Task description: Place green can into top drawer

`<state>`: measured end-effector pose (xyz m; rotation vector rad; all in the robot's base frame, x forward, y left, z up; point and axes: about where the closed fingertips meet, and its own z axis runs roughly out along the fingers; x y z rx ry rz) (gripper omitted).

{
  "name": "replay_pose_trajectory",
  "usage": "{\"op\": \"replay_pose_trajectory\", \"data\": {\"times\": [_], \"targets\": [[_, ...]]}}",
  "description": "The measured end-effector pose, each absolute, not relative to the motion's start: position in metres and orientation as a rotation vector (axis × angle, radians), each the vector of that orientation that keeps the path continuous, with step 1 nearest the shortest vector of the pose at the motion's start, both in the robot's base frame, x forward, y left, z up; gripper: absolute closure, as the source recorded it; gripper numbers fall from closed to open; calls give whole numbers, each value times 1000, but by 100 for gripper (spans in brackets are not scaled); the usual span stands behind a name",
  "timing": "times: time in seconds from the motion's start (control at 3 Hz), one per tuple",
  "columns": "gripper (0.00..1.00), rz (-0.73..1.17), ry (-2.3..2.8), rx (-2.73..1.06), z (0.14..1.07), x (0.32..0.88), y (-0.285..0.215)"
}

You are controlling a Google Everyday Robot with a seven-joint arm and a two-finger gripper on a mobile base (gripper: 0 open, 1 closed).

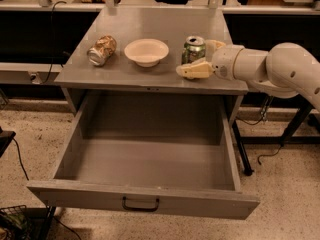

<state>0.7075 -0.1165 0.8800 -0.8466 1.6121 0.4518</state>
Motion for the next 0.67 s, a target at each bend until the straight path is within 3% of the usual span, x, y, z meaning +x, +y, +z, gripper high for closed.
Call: {"op": "replay_pose_trajectory", "data": {"times": [0.67], "targets": [[63, 536, 1518, -757, 891, 727, -112]]}}
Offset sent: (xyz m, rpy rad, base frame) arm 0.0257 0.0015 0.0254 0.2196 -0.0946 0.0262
